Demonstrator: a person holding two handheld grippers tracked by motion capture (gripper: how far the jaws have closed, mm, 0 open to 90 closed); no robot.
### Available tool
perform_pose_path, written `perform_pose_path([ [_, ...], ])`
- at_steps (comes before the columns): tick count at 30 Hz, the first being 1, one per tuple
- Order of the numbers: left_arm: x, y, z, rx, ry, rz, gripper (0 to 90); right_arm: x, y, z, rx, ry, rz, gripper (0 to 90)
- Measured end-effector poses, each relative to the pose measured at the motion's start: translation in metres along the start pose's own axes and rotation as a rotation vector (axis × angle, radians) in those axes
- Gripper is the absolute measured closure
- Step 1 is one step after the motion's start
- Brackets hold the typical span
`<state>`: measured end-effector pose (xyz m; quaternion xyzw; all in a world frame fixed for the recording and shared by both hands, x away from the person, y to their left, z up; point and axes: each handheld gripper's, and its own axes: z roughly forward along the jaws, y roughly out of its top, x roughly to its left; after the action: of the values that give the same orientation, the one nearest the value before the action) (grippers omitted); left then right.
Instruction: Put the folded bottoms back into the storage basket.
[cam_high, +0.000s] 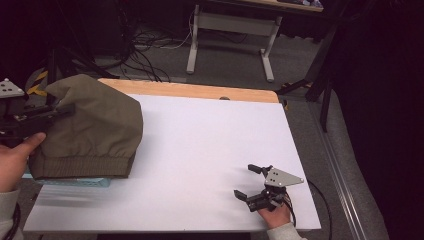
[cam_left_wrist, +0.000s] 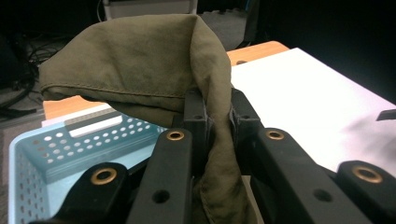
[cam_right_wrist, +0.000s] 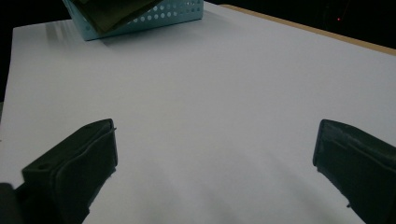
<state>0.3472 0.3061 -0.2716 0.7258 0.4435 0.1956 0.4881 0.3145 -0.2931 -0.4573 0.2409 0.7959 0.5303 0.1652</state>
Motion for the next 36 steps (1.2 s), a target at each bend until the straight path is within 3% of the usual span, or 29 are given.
perform_pose_path([
  [10,0.024,-0.002,0.012,0.060,0.009,0.005,80.9,0.000,0.000,0.000,0.002,0.000,0.001,0.4],
  [20,0.046,-0.010,0.017,0.103,0.030,-0.040,80.4,0.000,0.000,0.000,0.002,-0.002,0.002,0.4],
  [27,0.070,-0.021,0.019,0.145,0.059,-0.090,80.4,0.000,0.000,0.000,0.005,-0.003,0.001,0.5],
  [36,0.090,-0.030,0.022,0.185,0.077,-0.114,80.4,0.000,0.000,0.001,0.006,-0.005,0.001,0.5],
])
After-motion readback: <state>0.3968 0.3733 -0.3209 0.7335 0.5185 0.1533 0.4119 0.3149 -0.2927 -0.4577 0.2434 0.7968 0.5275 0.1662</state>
